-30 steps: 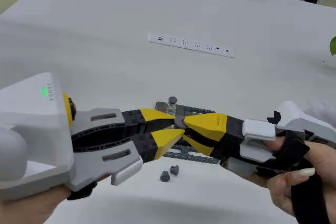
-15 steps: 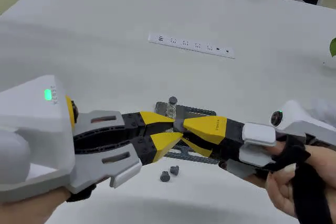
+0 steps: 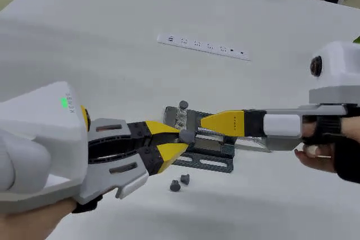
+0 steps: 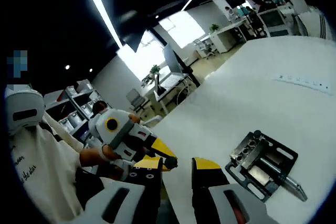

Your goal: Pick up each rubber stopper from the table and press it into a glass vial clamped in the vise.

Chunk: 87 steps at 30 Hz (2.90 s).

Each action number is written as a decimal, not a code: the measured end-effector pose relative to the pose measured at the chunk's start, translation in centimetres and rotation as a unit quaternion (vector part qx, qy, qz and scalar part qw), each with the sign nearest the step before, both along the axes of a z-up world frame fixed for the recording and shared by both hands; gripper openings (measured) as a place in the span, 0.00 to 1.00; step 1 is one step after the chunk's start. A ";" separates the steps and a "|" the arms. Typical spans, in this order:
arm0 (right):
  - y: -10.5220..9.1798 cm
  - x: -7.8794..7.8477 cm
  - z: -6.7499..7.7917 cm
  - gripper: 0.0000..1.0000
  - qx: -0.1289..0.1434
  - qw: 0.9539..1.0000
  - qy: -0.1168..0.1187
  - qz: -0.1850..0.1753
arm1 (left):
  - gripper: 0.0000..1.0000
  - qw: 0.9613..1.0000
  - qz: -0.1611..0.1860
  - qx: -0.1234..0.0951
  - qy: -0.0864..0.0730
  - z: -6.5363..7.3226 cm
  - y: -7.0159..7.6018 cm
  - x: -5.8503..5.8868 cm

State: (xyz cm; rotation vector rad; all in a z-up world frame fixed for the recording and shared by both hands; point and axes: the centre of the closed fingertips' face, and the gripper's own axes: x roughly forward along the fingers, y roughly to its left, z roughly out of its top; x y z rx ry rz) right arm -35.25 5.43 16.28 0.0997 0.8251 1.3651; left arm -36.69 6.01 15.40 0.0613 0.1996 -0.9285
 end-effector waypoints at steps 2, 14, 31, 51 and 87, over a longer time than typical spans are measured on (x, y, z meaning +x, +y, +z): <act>0.0 -0.3 -0.3 0.17 -0.037 0.996 -0.063 0.042 | 0.04 1.000 -0.002 0.002 0.001 -0.2 -0.3 0.0; -0.2 -2.8 -0.9 0.13 -0.167 0.894 -0.296 0.291 | 0.04 0.999 -0.032 0.020 0.005 -0.9 -1.8 -0.5; -0.8 -3.0 -3.0 0.09 -0.216 0.839 -0.331 0.373 | 0.04 0.999 -0.047 0.018 0.014 -1.2 -2.3 -0.9; -1.2 -3.5 -3.7 0.08 -0.232 0.816 -0.335 0.410 | 0.04 0.997 -0.066 0.027 0.030 -1.9 -2.9 -1.4; -2.5 -1.8 -4.5 0.06 -0.256 0.824 -0.319 0.392 | 0.40 0.997 -0.007 0.045 0.059 -5.3 -0.7 -0.4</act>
